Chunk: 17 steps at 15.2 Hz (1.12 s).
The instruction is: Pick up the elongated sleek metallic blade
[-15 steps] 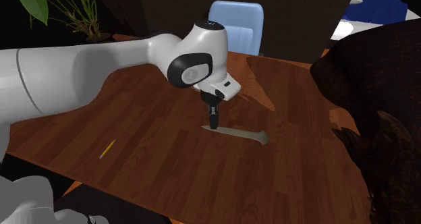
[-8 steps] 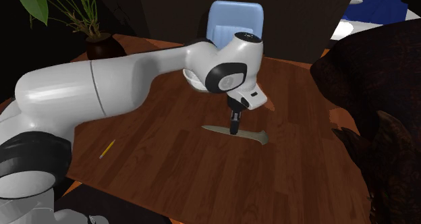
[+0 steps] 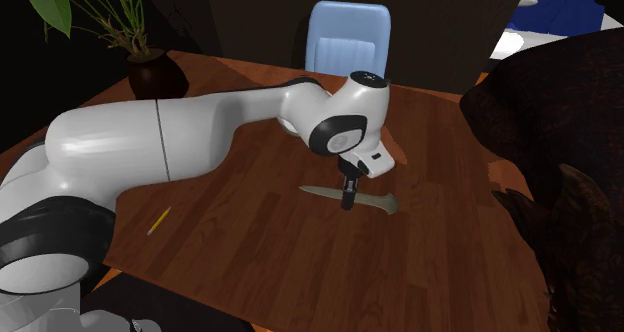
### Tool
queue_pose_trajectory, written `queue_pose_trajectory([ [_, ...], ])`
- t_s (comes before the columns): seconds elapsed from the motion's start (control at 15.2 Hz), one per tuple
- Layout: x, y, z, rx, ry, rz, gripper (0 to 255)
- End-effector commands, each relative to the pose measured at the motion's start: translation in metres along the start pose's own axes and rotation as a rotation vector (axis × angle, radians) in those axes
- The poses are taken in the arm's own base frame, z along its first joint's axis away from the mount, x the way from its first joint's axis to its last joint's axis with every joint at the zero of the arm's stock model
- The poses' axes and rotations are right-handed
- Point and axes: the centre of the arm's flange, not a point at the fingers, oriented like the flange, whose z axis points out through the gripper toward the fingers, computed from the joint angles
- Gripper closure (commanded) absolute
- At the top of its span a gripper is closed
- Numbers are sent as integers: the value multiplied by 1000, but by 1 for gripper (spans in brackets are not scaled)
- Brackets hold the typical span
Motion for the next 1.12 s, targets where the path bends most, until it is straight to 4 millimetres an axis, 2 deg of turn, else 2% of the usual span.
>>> queue_pose_trajectory([
  [0.0,-1,-1,2,1,1,0,0],
  [0.07,0,-1,3,1,1,0,255],
  [0.66,-1,-1,2,1,1,0,255],
  [1.06,-1,0,-29,1,1,0,255],
])
